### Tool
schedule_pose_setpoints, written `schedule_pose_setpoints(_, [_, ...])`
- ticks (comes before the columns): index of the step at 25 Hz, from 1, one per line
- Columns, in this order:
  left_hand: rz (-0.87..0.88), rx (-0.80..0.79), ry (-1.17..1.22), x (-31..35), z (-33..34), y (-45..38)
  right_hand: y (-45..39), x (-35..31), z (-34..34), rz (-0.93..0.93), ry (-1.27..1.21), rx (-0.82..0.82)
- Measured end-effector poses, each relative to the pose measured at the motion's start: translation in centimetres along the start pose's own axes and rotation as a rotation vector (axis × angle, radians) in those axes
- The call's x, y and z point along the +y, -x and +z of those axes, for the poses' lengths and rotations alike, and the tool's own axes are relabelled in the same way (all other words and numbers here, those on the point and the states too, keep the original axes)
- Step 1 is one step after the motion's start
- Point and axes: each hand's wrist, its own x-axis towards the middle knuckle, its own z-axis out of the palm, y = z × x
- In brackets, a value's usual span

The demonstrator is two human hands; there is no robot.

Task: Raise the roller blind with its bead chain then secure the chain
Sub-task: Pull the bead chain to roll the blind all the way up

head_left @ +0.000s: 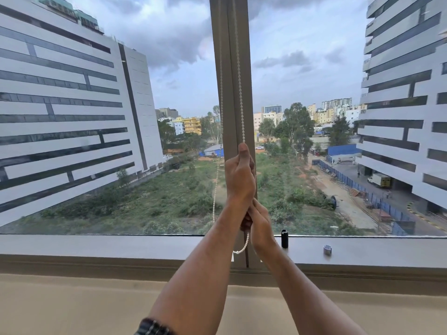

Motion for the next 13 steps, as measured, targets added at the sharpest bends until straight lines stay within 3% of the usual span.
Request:
schedule_pose_setpoints(6, [0.015,0.032,-0.050,-3.2,-1.7,3.2,-3.7,-5.8,0.6,-0.192,-0.018,0.167])
schedule_pose_setpoints(11, [-0.150,0.024,0.019,-6.7,-2.3,7.3,-6.2,-9.7,4.0,-0.108,-0.027,-0.062])
schedule_pose_setpoints(13, [-0.171,0.030,0.052,-7.4,-2.5,7.7,-6.0,-9.3,4.6,-0.058,-0.015,-0.066])
